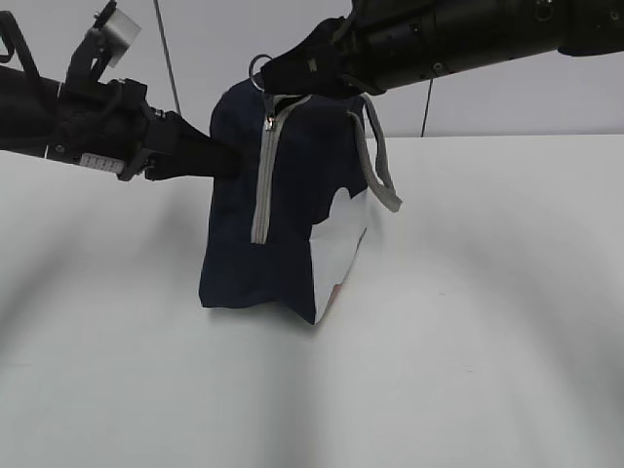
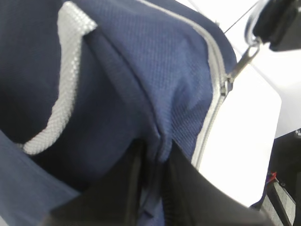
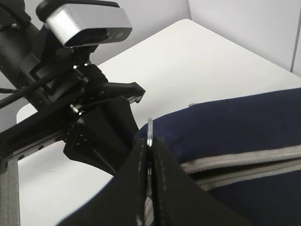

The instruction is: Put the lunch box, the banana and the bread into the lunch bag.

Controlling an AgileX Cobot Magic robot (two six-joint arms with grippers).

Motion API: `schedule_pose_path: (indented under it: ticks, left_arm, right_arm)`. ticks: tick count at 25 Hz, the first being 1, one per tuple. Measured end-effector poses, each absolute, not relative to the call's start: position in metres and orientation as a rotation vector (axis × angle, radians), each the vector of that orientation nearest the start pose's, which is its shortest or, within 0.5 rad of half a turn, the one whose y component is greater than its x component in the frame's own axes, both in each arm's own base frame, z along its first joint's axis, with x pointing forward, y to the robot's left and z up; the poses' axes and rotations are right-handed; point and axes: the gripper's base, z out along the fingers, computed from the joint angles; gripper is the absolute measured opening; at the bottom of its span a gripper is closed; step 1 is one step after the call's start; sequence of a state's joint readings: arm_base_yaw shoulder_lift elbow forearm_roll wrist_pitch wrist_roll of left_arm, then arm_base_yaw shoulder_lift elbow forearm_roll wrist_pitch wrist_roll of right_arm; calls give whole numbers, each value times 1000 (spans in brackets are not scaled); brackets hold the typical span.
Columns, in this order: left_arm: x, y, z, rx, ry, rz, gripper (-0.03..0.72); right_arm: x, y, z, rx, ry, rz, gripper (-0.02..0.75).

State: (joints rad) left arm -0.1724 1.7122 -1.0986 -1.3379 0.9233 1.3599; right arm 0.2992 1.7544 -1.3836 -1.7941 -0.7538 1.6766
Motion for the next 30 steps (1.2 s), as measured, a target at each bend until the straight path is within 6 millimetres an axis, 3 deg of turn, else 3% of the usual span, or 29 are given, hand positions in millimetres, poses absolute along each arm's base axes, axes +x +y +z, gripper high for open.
schedule_pose_path:
  ticks: [5, 14, 30]
  left_arm:
    - [327, -128, 247, 799, 2109, -1034, 8]
    - [326, -128, 245, 823, 2116, -1024, 5]
    - [325, -127, 242, 870, 2132, -987, 4]
  right_arm:
    - [362, 174, 313, -901, 1805, 805, -16]
    - [365, 173, 313, -864, 1812, 786, -16]
    - [378, 165, 317, -617, 1841, 736, -16]
